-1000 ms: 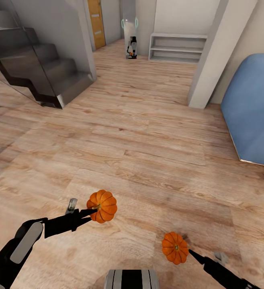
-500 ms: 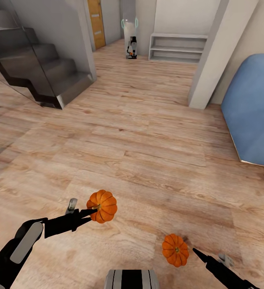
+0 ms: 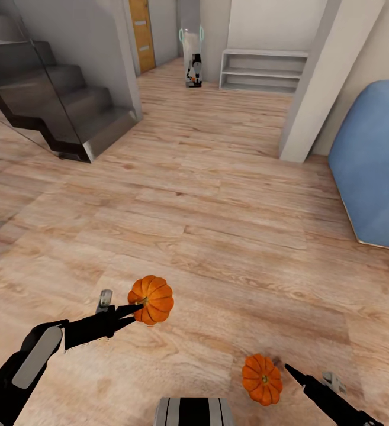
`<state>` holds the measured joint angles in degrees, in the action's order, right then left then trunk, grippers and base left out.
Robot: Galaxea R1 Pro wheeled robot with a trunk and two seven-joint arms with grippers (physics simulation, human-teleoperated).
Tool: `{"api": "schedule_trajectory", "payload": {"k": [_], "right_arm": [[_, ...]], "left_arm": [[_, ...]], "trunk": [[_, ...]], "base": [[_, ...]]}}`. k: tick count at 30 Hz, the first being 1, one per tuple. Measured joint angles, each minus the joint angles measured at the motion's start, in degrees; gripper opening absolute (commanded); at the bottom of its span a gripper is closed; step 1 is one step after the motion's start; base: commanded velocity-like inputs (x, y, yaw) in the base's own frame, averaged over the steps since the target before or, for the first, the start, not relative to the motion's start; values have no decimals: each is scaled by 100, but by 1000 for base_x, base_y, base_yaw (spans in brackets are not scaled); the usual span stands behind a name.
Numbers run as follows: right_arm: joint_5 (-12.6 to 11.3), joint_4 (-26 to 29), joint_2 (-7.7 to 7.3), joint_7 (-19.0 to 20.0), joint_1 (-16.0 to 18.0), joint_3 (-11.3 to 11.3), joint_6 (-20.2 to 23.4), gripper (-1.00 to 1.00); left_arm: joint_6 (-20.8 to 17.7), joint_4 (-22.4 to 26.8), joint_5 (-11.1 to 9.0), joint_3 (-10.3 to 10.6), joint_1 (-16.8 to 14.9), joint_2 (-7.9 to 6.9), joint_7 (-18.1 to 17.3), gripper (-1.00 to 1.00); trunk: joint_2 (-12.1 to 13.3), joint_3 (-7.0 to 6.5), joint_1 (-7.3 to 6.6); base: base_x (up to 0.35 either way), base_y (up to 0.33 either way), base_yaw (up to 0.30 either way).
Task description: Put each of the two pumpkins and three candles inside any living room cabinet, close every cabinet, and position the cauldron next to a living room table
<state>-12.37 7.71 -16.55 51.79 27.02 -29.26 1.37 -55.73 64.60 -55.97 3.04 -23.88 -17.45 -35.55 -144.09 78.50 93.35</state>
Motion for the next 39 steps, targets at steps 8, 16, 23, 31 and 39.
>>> {"api": "schedule_trajectory", "payload": {"k": [8,16,23,31,39], "right_arm": [[2,-8,5,-103,-6,-2,-56,100],[16,-9,4,-103,-6,-1,-57,100],[36,-2,8,-124,-6,12,-57,100],[44,-9,14,-223,-6,35,-28,100],[45,-9,29,-387,-6,51,-3,100]], "left_arm": [[21,-25,-222,25,0,77,-286,-100],[26,9,-475,-1,0,78,-530,-100],[31,3,-463,-5,0,71,-530,-100],[30,-25,-465,-11,-1,70,-530,-100],[31,-26,-465,-11,-1,70,-533,-100]], "trunk": [[0,0,1],[-5,88,12],[-14,243,30],[-25,421,51],[-36,598,71]], "base": [[147,0,0],[5,0,0],[0,0,0],[0,0,0],[0,0,0]]}}
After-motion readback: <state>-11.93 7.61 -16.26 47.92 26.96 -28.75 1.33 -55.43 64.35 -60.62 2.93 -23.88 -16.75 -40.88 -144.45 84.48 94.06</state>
